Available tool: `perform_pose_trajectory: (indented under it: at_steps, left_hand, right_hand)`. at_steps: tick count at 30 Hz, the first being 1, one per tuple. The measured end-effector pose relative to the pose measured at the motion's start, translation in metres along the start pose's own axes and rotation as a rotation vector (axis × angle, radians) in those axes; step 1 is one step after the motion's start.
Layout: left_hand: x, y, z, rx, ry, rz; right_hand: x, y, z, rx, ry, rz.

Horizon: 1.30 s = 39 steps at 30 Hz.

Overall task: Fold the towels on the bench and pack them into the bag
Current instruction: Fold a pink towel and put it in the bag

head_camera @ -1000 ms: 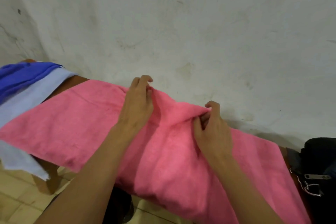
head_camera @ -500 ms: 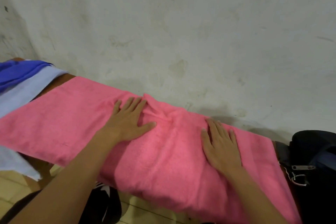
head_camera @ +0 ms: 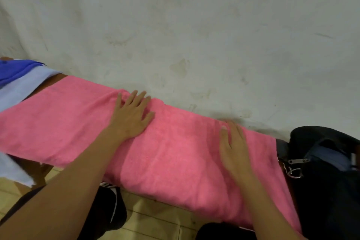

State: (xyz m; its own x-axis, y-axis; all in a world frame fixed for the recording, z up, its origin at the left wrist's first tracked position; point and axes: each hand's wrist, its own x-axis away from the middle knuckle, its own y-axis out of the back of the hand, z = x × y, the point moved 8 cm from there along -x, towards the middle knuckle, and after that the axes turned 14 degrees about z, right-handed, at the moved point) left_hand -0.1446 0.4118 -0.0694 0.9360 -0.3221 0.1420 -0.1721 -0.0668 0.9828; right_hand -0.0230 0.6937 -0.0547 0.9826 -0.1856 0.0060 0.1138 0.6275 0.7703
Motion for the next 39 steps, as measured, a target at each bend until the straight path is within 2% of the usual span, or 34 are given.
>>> perform_pose_trajectory:
  at_steps: [3, 5, 7, 9, 12, 18, 22, 33, 37, 39]
  left_hand:
    - [0.015, 0.000, -0.061, 0.009, -0.181, 0.001]
    - [0.024, -0.017, -0.095, 0.010, -0.251, 0.100]
    - [0.023, -0.035, -0.110, -0.038, -0.238, 0.184]
    - [0.014, -0.037, -0.109, -0.055, -0.217, 0.189]
    - [0.001, -0.033, -0.109, -0.063, -0.230, 0.199]
    - [0.000, -0.033, -0.104, -0.085, -0.249, 0.242]
    - [0.005, -0.028, -0.089, -0.084, -0.238, 0.253]
    - [0.011, -0.020, -0.064, -0.019, -0.272, 0.129]
    - [0.019, -0.009, -0.068, 0.013, -0.293, 0.054]
    - [0.028, -0.011, -0.072, 0.023, -0.286, 0.090]
  right_hand:
    - [0.019, 0.029, -0.012, 0.023, -0.044, -0.113]
    - [0.029, 0.034, -0.033, 0.046, -0.162, -0.073]
    - [0.036, 0.032, -0.054, 0.207, -0.269, 0.003]
    - [0.041, 0.029, -0.066, 0.400, -0.315, 0.057]
    - [0.051, 0.028, -0.076, 0.420, -0.373, 0.112]
    - [0.042, 0.027, -0.088, 0.354, -0.370, 0.134]
    - [0.029, 0.029, -0.085, 0.452, -0.344, 0.161]
    - [0.029, 0.004, -0.051, 0.506, -0.329, 0.240]
    - [0.030, 0.002, -0.042, 0.463, -0.326, 0.191]
    - [0.029, 0.000, -0.030, 0.389, -0.282, 0.161]
